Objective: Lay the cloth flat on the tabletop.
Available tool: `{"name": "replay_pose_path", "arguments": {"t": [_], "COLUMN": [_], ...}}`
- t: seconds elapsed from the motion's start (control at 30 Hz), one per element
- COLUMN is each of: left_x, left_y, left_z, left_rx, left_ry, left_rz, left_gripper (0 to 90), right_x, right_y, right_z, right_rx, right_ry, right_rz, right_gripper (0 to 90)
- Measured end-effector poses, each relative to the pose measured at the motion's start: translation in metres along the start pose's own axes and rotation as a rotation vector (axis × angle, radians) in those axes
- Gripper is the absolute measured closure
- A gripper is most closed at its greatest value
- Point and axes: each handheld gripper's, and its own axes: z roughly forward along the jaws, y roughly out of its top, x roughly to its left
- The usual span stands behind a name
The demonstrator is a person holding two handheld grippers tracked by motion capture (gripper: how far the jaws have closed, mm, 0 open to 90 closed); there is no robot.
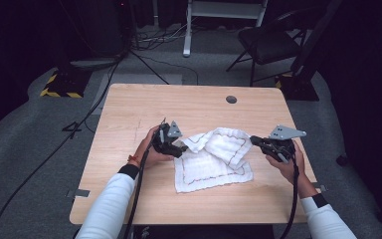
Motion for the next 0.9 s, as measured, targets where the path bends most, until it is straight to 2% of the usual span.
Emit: {"name": "replay_pose_path", "arguments": {"t": [0.03,0.1,0.13,0.17,0.2,0.27,0.3,0.33,0.43,0.53,0.67,0.77,0.83,0.9], "left_x": [-0.001,-0.003,-0.004,-0.004,-0.004,-0.002,0.000,0.000,0.003,0.001,-0.010,-0.023,-0.030,-0.039], "left_y": [0.002,0.005,0.006,0.008,0.009,0.013,0.016,0.016,0.017,0.017,0.017,0.018,0.017,0.017], "left_z": [0.003,0.007,0.008,0.007,0.006,-0.004,-0.018,-0.018,-0.042,-0.065,-0.096,-0.118,-0.131,-0.142], "left_rx": [-0.003,-0.016,-0.019,-0.035,-0.056,-0.110,-0.162,-0.162,-0.243,-0.297,-0.333,-0.331,-0.345,-0.345], "left_ry": [-0.008,-0.042,-0.037,-0.040,-0.052,-0.068,-0.071,-0.071,-0.096,-0.095,-0.094,-0.105,-0.128,-0.131], "left_rz": [0.010,0.035,0.048,0.051,0.045,0.033,0.024,0.024,-0.021,-0.034,0.009,0.051,0.064,0.083], "left_gripper": [35.1,54.2,62.3,79.9,79.9,87.2,87.7,87.8,87.9,87.9,88.0,88.0,87.9,87.8], "right_x": [0.001,0.002,0.002,0.001,0.001,-0.001,-0.003,-0.003,-0.006,-0.005,-0.001,0.004,0.009,0.013], "right_y": [0.001,0.001,0.001,0.001,0.001,0.000,0.001,0.001,0.004,0.010,0.019,0.025,0.028,0.029], "right_z": [0.000,0.000,0.000,-0.001,-0.001,-0.003,-0.006,-0.006,-0.016,-0.029,-0.050,-0.069,-0.081,-0.092], "right_rx": [-0.002,-0.003,-0.004,-0.007,-0.007,-0.011,-0.019,-0.019,-0.054,-0.079,-0.118,-0.142,-0.148,-0.154], "right_ry": [0.001,0.001,0.002,-0.002,-0.002,-0.007,-0.011,-0.011,0.000,-0.005,-0.004,-0.007,-0.006,-0.003], "right_rz": [-0.005,-0.012,-0.012,-0.009,-0.009,0.004,0.007,0.007,0.042,0.048,0.045,0.030,0.022,0.015], "right_gripper": [87.4,87.4,87.4,87.4,87.4,87.4,87.4,87.4,87.5,87.5,87.6,87.6,87.6,87.6]}}
